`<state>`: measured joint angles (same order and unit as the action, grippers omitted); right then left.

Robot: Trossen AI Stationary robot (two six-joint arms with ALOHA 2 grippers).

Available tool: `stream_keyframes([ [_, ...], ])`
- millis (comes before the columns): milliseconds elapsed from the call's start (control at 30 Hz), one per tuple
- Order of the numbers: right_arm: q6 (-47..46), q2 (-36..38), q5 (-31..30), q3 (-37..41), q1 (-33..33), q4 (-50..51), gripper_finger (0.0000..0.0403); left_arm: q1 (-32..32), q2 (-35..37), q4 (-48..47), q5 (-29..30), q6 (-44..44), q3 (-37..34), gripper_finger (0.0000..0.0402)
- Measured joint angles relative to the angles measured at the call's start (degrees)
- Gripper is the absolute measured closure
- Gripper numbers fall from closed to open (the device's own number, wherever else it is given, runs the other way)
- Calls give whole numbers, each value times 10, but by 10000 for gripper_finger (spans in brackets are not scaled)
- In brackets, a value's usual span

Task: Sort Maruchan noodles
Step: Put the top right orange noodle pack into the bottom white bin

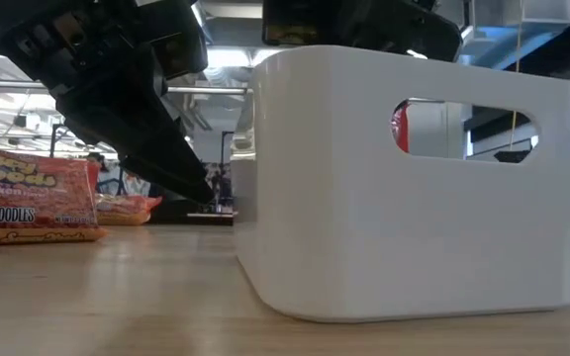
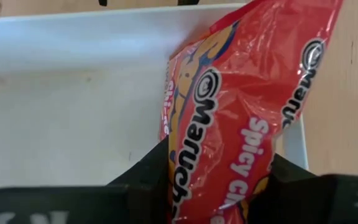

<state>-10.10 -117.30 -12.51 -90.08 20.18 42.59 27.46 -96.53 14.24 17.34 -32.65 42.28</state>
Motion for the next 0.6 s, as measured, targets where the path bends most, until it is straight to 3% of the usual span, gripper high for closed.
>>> stream_keyframes([
  [200,0,0,-5,0,0,-7,272,0,0,0,-4,1,0,190],
  [600,1,0,-41,-4,0,0,160,0,0,0,-18,1,0,190],
])
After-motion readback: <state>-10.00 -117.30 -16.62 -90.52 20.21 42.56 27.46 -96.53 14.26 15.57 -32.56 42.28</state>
